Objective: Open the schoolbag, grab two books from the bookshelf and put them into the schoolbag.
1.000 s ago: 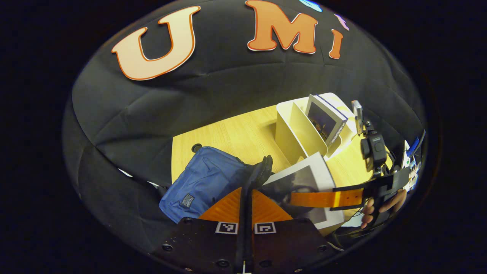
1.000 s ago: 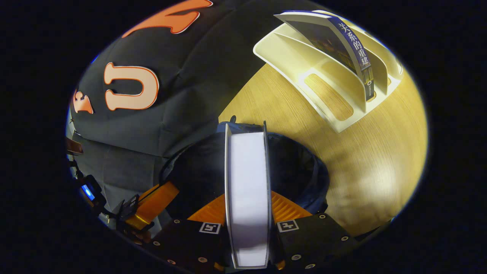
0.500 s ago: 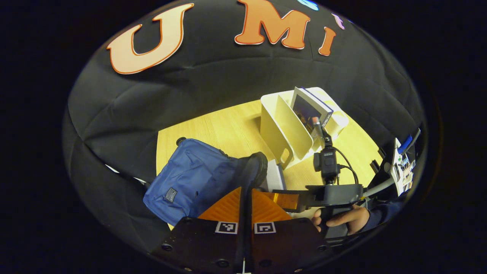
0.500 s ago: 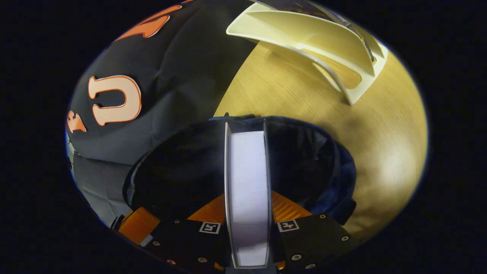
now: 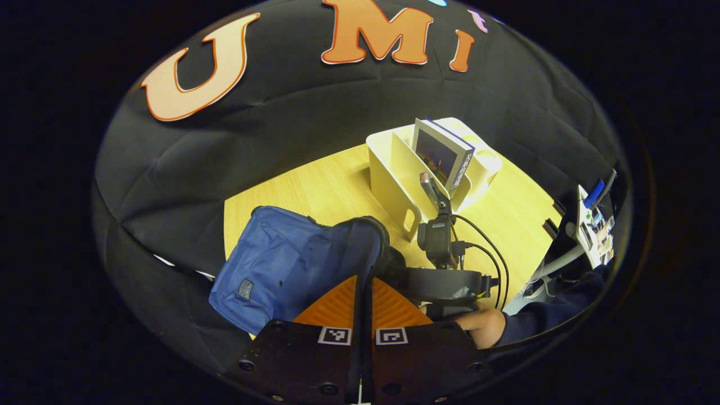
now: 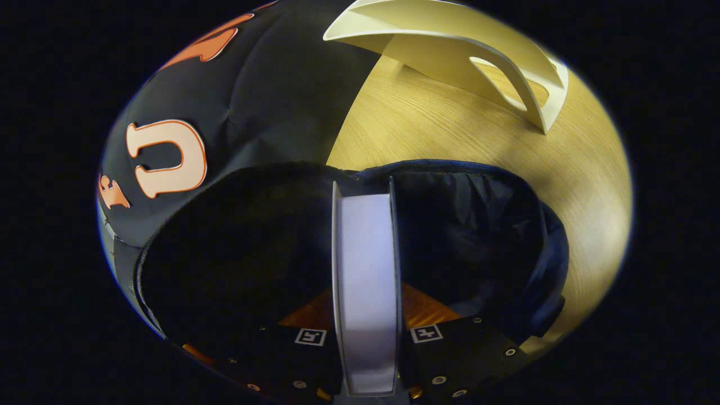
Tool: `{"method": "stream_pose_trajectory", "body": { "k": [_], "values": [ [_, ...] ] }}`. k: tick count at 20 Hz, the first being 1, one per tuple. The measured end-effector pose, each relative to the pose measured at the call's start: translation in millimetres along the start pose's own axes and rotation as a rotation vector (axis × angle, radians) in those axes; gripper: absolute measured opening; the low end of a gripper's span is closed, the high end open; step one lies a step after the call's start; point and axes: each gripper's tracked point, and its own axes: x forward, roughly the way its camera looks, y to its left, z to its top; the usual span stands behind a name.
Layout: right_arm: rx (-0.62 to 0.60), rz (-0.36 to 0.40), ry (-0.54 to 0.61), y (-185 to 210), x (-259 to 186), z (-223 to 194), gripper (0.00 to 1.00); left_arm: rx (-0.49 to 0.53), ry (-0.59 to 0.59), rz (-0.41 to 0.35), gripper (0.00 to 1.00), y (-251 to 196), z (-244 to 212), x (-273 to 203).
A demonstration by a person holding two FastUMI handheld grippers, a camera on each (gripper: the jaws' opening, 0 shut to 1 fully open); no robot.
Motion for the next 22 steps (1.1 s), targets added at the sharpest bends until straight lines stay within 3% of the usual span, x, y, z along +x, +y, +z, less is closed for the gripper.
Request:
{"method": "stream_pose_trajectory", "body": {
  "k": [11,12,13,14,15,16,19,20,21,22],
  "values": [
    [0.105,0.026,0.019,-2,28,-7,0.4,-0.074,0.01,0.005,0.02,9,-7,-4],
    [0.11,0.023,0.021,-4,27,-5,0.5,-0.08,0.008,0.004,0.02,10,-7,-4],
    [0.113,0.016,0.028,-4,28,-7,0.4,-0.098,0.003,0.004,0.02,12,-6,-3],
    [0.118,-0.005,0.056,-5,25,-11,0.4,-0.129,-0.003,0.004,0.02,16,-4,-3],
    [0.119,-0.03,0.083,-8,24,-16,0.52,-0.15,-0.013,0.016,0.02,23,-1,-3],
    [0.113,-0.064,0.116,-12,21,-21,0.46,-0.17,-0.018,0.031,0.02,31,0,-6],
    [0.086,-0.086,0.201,-8,6,-33,0.63,-0.206,-0.045,0.045,0.02,45,3,-11],
    [0.07,-0.1,0.238,-9,1,-40,0.57,-0.217,-0.051,0.047,0.02,46,5,-12],
    [0.056,-0.114,0.276,-11,-2,-47,0.8,-0.219,-0.055,0.048,0.02,43,7,-11],
    [0.044,-0.134,0.294,-16,-4,-50,0.89,-0.222,-0.056,0.054,0.02,43,8,-12]
  ]
}}
